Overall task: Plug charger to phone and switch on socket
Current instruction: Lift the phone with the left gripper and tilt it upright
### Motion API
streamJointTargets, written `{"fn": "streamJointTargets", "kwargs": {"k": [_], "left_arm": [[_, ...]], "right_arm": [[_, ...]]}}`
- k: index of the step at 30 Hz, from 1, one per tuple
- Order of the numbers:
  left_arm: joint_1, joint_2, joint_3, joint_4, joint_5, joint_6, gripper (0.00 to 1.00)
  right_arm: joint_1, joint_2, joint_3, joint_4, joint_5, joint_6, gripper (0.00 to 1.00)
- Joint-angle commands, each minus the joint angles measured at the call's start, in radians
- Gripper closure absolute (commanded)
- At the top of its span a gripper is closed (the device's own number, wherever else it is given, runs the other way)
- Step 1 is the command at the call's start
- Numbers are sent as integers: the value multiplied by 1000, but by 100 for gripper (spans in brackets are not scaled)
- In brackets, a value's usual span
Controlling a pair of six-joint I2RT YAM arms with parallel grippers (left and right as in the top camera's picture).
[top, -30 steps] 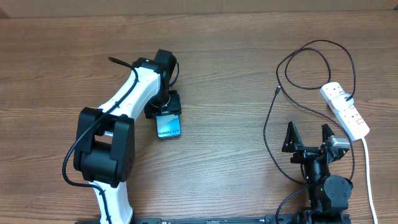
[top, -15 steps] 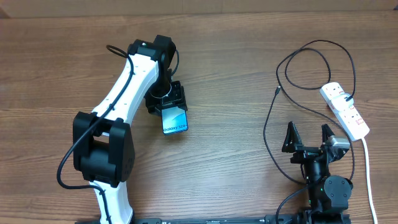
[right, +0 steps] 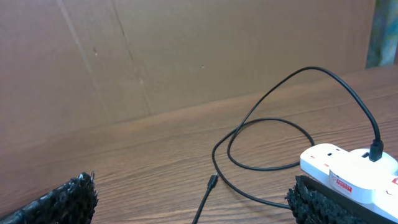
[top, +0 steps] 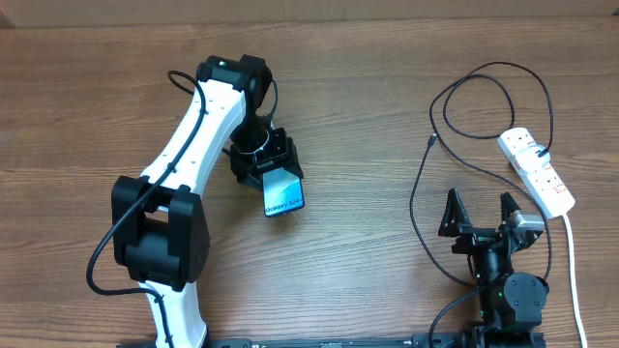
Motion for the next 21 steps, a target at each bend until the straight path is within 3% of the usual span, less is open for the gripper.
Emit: {"fn": "streamJointTargets", "kwargs": {"k": [1,10,21], "left_arm": [[5,5,33,-19,109,2,55],[5,5,33,-121,164,28,55],[3,5,34,-141,256,48,56]], "right_arm": [[-2,-9,-10,6,2,-8,0],[-2,-9,-10,6,2,-8,0],[-2,-9,-10,6,2,-8,0]]}}
